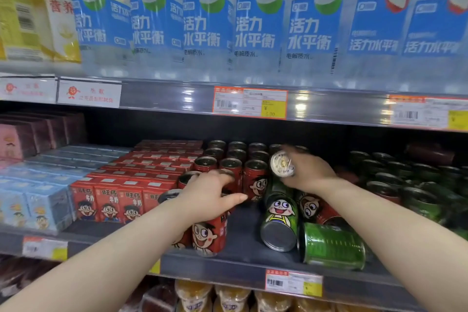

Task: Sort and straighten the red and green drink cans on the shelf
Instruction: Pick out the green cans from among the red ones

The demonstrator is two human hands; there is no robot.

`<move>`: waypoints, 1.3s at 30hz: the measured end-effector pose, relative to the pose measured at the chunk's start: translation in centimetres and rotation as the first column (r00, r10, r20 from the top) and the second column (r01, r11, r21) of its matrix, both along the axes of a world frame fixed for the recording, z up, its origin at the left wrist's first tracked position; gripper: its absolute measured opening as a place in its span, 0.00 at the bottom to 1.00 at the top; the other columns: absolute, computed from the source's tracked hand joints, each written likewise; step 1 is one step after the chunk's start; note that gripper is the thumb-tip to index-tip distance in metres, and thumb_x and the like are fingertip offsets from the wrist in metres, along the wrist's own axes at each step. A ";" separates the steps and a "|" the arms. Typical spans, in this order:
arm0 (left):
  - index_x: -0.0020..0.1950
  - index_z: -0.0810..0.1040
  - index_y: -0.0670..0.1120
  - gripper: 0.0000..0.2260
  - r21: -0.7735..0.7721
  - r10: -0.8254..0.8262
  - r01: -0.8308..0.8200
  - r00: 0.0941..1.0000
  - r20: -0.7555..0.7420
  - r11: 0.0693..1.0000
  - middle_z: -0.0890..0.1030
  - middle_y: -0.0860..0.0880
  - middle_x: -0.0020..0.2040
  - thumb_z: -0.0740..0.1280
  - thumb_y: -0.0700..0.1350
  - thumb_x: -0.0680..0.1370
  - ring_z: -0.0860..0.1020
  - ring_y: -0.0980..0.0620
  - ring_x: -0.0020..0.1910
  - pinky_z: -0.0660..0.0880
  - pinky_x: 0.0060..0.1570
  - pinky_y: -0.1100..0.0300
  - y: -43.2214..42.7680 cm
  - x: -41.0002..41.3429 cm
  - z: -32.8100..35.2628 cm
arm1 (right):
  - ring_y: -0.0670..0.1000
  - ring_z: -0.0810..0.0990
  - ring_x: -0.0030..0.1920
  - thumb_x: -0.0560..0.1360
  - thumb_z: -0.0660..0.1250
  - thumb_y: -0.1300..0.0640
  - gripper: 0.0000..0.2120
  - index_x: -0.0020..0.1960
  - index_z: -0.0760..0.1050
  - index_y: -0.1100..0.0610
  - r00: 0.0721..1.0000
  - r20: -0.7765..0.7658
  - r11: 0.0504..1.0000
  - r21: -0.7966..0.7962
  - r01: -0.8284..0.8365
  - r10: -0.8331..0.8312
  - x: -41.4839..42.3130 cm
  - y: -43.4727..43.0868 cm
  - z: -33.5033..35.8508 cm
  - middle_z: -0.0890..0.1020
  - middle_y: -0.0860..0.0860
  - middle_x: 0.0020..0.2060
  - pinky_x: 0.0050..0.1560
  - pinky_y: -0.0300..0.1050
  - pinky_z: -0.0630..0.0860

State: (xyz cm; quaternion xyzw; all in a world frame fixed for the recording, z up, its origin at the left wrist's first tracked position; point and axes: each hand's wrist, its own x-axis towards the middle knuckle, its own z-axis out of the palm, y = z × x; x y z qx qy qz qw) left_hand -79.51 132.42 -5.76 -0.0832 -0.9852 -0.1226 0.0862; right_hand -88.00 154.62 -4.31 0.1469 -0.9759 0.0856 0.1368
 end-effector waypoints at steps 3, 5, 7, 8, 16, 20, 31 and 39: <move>0.68 0.70 0.52 0.25 0.024 -0.031 0.031 0.999 -0.029 0.999 0.72 0.46 0.67 0.62 0.62 0.74 0.70 0.46 0.66 0.64 0.67 0.52 1.3 0.1 0.1 | 0.53 0.77 0.59 0.68 0.71 0.47 0.26 0.64 0.71 0.48 0.999 0.033 0.930 -0.367 0.008 0.004 0.7 0.6 1.3 0.78 0.50 0.58 0.53 0.39 0.70; 0.68 0.71 0.52 0.24 0.027 -0.070 0.072 0.996 -0.049 0.997 0.72 0.47 0.66 0.63 0.61 0.74 0.70 0.47 0.65 0.65 0.67 0.53 2.5 0.0 0.0 | 0.52 0.79 0.52 0.68 0.71 0.49 0.16 0.55 0.76 0.50 0.997 0.069 0.857 -0.516 0.008 0.031 1.8 1.3 2.1 0.80 0.50 0.49 0.48 0.39 0.71; 0.66 0.72 0.52 0.24 0.036 -0.085 0.086 0.995 -0.049 0.996 0.74 0.48 0.65 0.63 0.61 0.74 0.71 0.48 0.64 0.68 0.65 0.54 4.0 -0.2 -0.2 | 0.51 0.79 0.48 0.69 0.71 0.48 0.12 0.50 0.77 0.50 0.995 0.095 0.815 -0.578 0.026 0.036 2.8 2.3 2.5 0.81 0.50 0.47 0.46 0.40 0.72; 0.65 0.74 0.51 0.24 0.047 -0.073 0.075 0.997 -0.030 0.996 0.75 0.48 0.64 0.63 0.62 0.73 0.72 0.48 0.63 0.69 0.63 0.54 4.9 -0.4 -0.4 | 0.51 0.78 0.47 0.68 0.71 0.48 0.11 0.49 0.76 0.49 0.994 0.102 0.798 -0.602 0.039 0.028 3.3 2.9 2.6 0.81 0.50 0.47 0.45 0.40 0.72; 0.68 0.68 0.39 0.41 0.163 0.143 -0.207 0.931 0.336 0.965 0.72 0.41 0.68 0.59 0.71 0.69 0.72 0.43 0.64 0.70 0.60 0.57 11.3 -2.2 -1.4 | 0.48 0.77 0.45 0.67 0.72 0.45 0.11 0.47 0.75 0.47 0.994 0.102 0.876 -0.482 0.008 0.047 6.9 6.5 2.6 0.78 0.45 0.41 0.40 0.39 0.70; 0.67 0.68 0.40 0.38 0.186 0.200 -0.282 0.910 0.364 0.941 0.73 0.43 0.66 0.67 0.66 0.68 0.73 0.44 0.64 0.71 0.60 0.58 11.6 -2.3 -2.3 | 0.45 0.76 0.43 0.67 0.73 0.44 0.18 0.53 0.73 0.48 0.991 0.134 0.881 -0.471 0.045 0.021 7.5 7.5 1.4 0.77 0.45 0.44 0.44 0.39 0.72; 0.72 0.58 0.47 0.42 0.648 0.137 -0.181 0.983 0.118 0.740 0.72 0.46 0.65 0.77 0.46 0.64 0.72 0.46 0.62 0.71 0.62 0.54 9.7 0.4 -4.6 | 0.44 0.76 0.42 0.67 0.73 0.45 0.26 0.61 0.72 0.52 0.989 0.139 0.821 -0.570 0.037 0.052 7.8 5.7 1.1 0.79 0.48 0.50 0.44 0.38 0.73; 0.72 0.57 0.50 0.44 0.681 0.095 -0.178 0.983 0.159 0.711 0.70 0.45 0.65 0.77 0.44 0.62 0.72 0.46 0.61 0.72 0.62 0.51 7.3 1.0 -5.8 | 0.48 0.75 0.54 0.66 0.74 0.45 0.32 0.67 0.69 0.52 0.978 0.196 0.783 -0.618 0.072 0.064 7.7 2.3 1.3 0.78 0.49 0.58 0.51 0.40 0.71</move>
